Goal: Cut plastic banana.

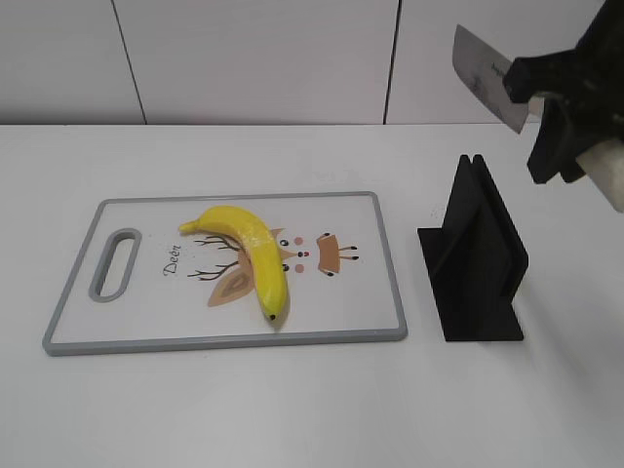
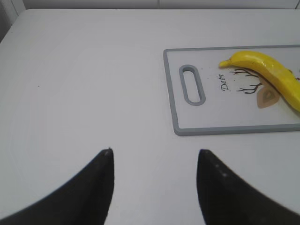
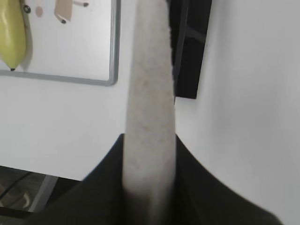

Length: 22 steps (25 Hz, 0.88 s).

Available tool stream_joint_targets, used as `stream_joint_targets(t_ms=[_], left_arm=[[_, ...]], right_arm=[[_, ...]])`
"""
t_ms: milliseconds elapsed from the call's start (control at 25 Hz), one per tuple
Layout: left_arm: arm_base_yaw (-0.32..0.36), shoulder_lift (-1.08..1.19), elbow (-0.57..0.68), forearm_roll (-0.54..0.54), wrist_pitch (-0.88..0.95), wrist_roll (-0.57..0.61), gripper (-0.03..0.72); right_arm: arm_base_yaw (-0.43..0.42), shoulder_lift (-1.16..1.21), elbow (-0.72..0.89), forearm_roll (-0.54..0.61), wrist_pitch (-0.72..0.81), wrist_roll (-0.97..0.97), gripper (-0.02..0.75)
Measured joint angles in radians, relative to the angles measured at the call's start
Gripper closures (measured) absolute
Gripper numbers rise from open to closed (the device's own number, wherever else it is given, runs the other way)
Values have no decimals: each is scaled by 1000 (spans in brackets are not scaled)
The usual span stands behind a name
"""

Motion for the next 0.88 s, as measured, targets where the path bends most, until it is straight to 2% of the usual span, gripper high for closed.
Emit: stream_joint_targets(t_ms=[200, 480, 640, 760, 880], left_arm=[[0, 31, -20, -10, -23, 47, 163], [-1, 305, -119, -63, -134, 133, 163], [-2, 505, -201, -142, -175, 268, 163], [-2, 648, -282, -231, -211, 417, 163], [-2, 793, -372, -339, -217, 628, 139]], right_arm=[[0, 13, -67, -5, 4, -192, 565], [0, 112, -162, -18, 7, -500, 565], [0, 173, -233, -20, 7, -681, 565], [0, 220, -284, -19, 7, -812, 565], [0, 268, -337, -17, 7, -935, 566]])
